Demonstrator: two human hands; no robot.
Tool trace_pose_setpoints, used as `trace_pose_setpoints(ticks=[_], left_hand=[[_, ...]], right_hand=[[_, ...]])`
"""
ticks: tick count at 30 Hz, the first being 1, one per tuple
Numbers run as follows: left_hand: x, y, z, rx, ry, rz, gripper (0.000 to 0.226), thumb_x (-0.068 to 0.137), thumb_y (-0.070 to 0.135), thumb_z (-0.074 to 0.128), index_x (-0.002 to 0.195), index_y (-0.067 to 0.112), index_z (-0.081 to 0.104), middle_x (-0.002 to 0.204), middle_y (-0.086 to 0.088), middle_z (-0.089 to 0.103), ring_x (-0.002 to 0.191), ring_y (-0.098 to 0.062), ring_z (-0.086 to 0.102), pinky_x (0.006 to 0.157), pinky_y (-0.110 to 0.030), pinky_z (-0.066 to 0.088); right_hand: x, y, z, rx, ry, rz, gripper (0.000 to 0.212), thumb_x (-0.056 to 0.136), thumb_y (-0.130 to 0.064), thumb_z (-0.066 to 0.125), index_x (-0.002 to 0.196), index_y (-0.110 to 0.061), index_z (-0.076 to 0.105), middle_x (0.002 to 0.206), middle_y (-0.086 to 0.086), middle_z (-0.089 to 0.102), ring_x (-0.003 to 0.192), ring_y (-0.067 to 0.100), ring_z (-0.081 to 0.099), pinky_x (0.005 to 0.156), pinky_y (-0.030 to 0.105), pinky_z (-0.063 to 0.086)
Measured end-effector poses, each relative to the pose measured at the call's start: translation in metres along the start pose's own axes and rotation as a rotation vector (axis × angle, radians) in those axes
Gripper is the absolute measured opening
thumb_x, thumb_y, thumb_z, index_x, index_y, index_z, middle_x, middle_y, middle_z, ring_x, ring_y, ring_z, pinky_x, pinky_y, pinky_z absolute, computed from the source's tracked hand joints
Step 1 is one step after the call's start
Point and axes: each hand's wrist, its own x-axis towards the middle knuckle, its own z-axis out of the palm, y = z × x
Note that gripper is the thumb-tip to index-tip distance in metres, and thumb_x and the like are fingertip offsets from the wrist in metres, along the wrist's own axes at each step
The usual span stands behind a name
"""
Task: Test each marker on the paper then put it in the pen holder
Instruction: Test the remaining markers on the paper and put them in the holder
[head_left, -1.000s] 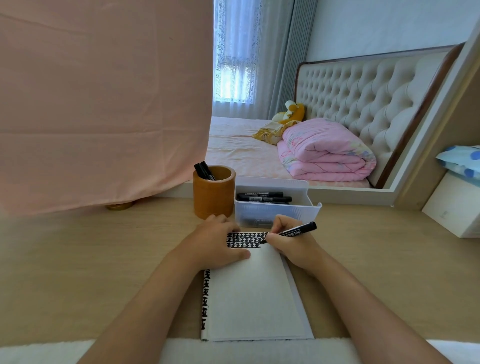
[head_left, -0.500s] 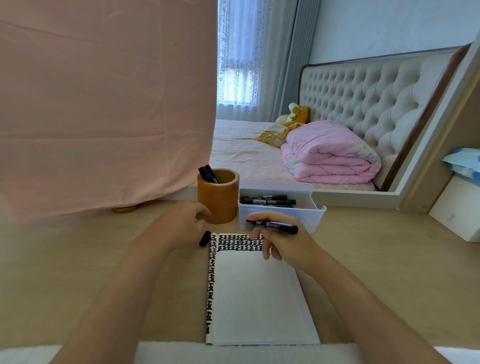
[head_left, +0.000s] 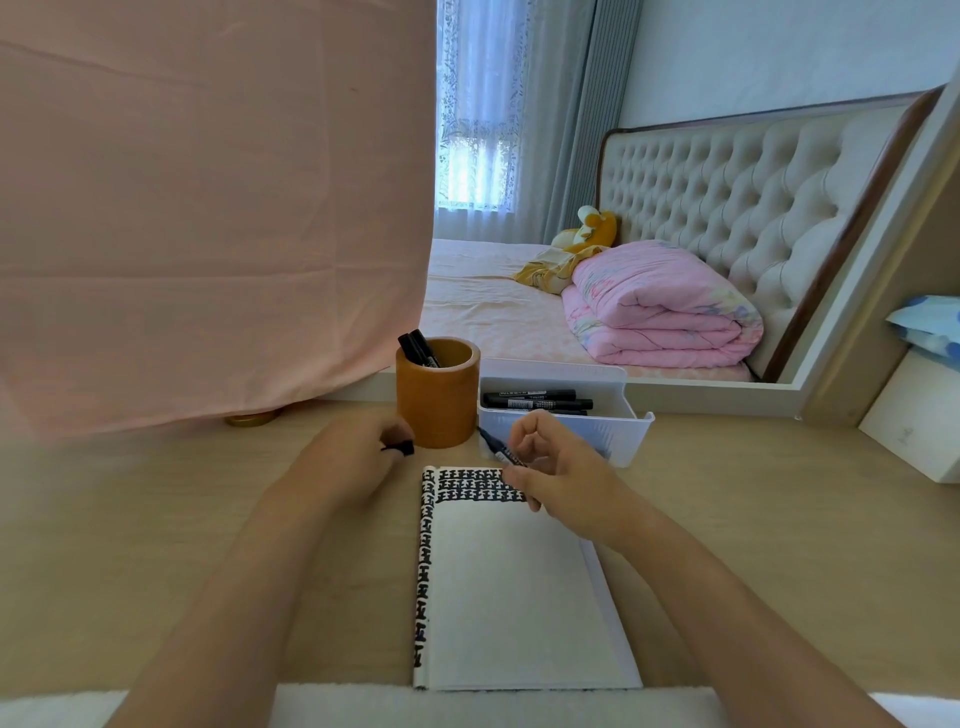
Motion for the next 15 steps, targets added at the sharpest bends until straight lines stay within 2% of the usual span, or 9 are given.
trace_pose_setpoints(ticks=[3, 7, 10, 15], left_hand=[[-0.004, 0.015, -0.002, -0.128, 0.051, 0.128, 0.025, 0.092, 0.015, 0.066, 0.106, 0.035, 0.065, 0.103, 0.018, 0.063, 0.089, 0.002, 0.056, 0.072, -0.013, 0.041], [-0.008, 0.032, 0.007, -0.213, 0.045, 0.217, 0.026, 0.089, 0.014, 0.070, 0.105, 0.034, 0.063, 0.101, 0.018, 0.062, 0.093, 0.001, 0.057, 0.073, -0.012, 0.042], [-0.008, 0.037, 0.012, -0.267, 0.017, 0.232, 0.020, 0.091, 0.018, 0.068, 0.098, 0.036, 0.063, 0.097, 0.017, 0.065, 0.089, 0.001, 0.059, 0.072, -0.013, 0.041], [-0.007, 0.041, 0.013, -0.285, -0.020, 0.245, 0.017, 0.094, 0.023, 0.064, 0.103, 0.037, 0.065, 0.095, 0.021, 0.066, 0.087, 0.009, 0.058, 0.070, -0.011, 0.041]], right_hand=[[0.002, 0.005, 0.004, -0.195, 0.140, -0.028, 0.028, 0.087, -0.019, 0.074, 0.104, -0.035, 0.058, 0.089, -0.013, 0.059, 0.067, 0.003, 0.053, 0.064, 0.015, 0.045], [0.000, 0.010, 0.005, -0.474, 0.293, -0.151, 0.022, 0.091, -0.028, 0.069, 0.113, -0.031, 0.068, 0.105, -0.013, 0.066, 0.085, 0.002, 0.058, 0.074, 0.014, 0.047], [0.000, 0.013, 0.004, -0.551, 0.346, -0.195, 0.021, 0.095, -0.032, 0.063, 0.115, -0.030, 0.068, 0.112, -0.010, 0.067, 0.094, 0.007, 0.061, 0.079, 0.019, 0.049], [0.002, 0.017, 0.003, -0.594, 0.370, -0.208, 0.022, 0.096, -0.032, 0.061, 0.117, -0.031, 0.069, 0.113, -0.009, 0.068, 0.096, 0.010, 0.061, 0.083, 0.026, 0.052]])
